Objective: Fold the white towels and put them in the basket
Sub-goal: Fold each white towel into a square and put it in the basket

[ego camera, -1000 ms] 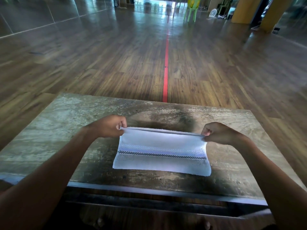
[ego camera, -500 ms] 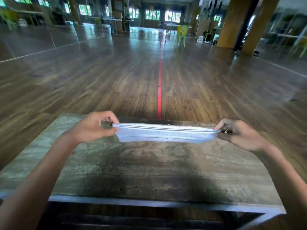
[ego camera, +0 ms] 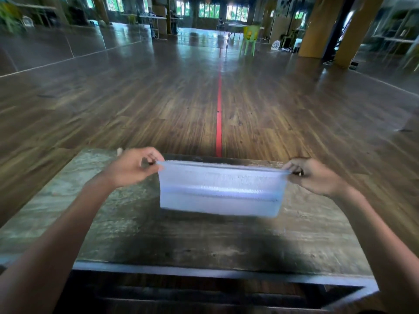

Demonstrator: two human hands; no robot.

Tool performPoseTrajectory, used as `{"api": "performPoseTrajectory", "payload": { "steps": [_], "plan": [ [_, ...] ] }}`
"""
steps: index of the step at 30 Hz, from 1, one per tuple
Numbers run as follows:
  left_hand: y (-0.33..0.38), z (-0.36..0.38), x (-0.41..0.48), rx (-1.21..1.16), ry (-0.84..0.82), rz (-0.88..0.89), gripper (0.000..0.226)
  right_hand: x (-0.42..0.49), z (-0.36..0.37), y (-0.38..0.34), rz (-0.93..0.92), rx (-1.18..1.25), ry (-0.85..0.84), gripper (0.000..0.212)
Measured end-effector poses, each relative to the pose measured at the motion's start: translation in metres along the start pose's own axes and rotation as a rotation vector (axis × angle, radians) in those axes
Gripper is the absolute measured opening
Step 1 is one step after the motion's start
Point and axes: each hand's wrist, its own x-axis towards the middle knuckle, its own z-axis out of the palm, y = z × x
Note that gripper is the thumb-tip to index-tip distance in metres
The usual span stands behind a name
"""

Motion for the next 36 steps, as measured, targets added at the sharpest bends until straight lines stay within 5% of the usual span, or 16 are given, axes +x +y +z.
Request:
{"api": "performPoseTrajectory", "payload": {
  "steps": [4,11,20,25,28,36],
  "plan": [
    [-0.007,0.028,0.009,0.378,0.262,0.121,0.023,0.015,0.032,0.014,-0.097,-0.213,0.289,0.017],
    [-0.046,0.078,-0.027,0.597,-0.091,0.293,0.013,-0.020,0.096,0.069,-0.193,-0.431,0.022,0.015],
    [-0.035,0.098,-0.083,0.606,-0.147,0.501,0.010,-0.095,0.110,0.073,-0.263,-0.247,-0.055,0.010],
    [-0.023,0.098,-0.100,0.614,-0.229,0.362,0.020,-0.106,0.107,0.072,-0.190,-0.414,-0.086,0.027],
    [0.006,0.115,-0.102,0.626,-0.131,0.335,0.037,-0.102,0.115,0.047,-0.153,-0.523,0.007,0.032],
    [0.062,0.201,-0.107,0.594,-0.167,0.251,0.059,-0.095,0.201,-0.018,-0.240,-0.575,0.000,0.056]
  ]
}}
